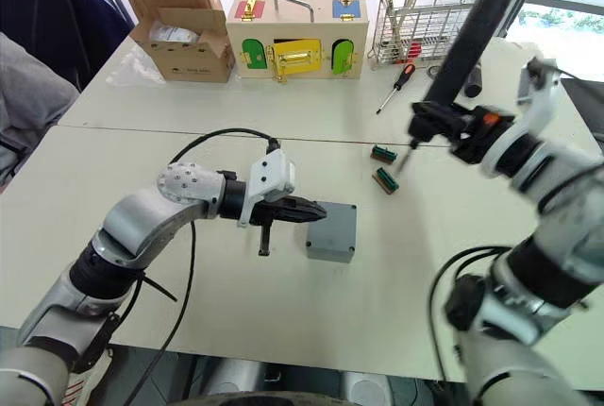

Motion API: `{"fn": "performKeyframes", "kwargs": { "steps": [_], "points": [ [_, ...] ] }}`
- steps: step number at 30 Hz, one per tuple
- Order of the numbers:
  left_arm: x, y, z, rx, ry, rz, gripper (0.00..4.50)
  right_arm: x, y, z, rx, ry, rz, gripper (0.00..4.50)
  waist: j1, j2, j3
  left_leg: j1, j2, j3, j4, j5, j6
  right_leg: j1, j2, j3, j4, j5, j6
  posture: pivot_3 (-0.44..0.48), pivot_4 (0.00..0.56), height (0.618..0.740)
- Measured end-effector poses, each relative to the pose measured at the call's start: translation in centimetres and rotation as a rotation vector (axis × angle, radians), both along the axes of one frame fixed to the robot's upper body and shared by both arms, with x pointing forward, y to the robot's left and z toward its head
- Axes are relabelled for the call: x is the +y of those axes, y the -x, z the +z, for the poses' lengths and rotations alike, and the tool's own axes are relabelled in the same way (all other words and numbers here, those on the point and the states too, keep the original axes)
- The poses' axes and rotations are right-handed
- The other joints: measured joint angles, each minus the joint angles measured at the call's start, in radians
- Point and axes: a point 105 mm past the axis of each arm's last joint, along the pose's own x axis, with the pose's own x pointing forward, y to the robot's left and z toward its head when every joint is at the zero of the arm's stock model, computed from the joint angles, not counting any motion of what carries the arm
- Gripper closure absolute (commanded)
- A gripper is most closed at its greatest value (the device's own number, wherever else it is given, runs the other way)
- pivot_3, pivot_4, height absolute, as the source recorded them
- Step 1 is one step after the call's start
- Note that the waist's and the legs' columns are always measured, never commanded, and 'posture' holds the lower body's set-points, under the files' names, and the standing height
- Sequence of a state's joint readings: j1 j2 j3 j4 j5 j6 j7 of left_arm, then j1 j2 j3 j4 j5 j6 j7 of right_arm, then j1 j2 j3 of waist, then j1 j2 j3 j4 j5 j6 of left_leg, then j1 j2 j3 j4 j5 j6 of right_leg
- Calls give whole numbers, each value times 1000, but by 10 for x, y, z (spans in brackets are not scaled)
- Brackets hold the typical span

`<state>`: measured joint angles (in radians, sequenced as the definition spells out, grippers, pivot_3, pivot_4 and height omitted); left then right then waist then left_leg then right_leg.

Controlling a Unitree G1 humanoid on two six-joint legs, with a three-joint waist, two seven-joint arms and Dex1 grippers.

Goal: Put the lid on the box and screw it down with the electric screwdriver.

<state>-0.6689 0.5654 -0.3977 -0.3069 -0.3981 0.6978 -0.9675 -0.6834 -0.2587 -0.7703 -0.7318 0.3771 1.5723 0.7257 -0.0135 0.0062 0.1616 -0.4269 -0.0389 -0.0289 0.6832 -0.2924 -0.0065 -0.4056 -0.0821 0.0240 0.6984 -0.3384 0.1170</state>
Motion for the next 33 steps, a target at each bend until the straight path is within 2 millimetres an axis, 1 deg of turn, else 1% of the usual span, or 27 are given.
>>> {"fn": "performKeyframes", "kwargs": {
  "steps": [3,6,10,14,16,18,28,33],
  "points": [
    [4,-3,-2,13,-10,9,4500,10,15,4,-110,-44,12,2680,0,0,0,0,-2,0,2,0,0,1,-2,0,0,0,0,0,150,740],
    [0,-2,-1,26,6,3,4500,16,19,-4,-113,-51,32,2680,-2,0,0,1,-3,0,2,0,0,3,-2,0,0,0,0,0,150,740],
    [-11,-3,-5,58,41,-1,4500,24,22,-24,-72,25,71,2680,-7,0,0,2,-2,0,1,0,0,2,-1,0,0,0,0,0,150,740],
    [-19,-3,-11,75,39,-5,4500,35,26,-32,-79,123,124,2680,-16,0,0,2,-1,0,1,0,0,2,0,0,0,0,0,0,150,740],
    [-17,-4,-17,69,1,0,4500,39,25,-35,-82,127,141,2680,-25,0,0,2,-1,0,1,0,0,2,0,0,0,0,0,0,150,740],
    [-17,-4,-24,80,-23,-2,4500,39,23,-38,-80,129,140,2680,-29,0,0,2,-1,0,1,0,0,2,0,0,0,0,0,0,150,740],
    [-16,-2,-25,68,-29,-14,4500,46,21,-47,-80,139,145,2680,-28,0,0,2,-1,-1,1,0,0,2,0,0,0,0,0,0,150,740],
    [-16,-2,-25,65,-33,-16,4500,46,17,-49,-85,163,132,2680,-28,0,0,2,-1,-1,1,0,0,2,0,1,-1,0,0,0,150,740]
  ]
}}
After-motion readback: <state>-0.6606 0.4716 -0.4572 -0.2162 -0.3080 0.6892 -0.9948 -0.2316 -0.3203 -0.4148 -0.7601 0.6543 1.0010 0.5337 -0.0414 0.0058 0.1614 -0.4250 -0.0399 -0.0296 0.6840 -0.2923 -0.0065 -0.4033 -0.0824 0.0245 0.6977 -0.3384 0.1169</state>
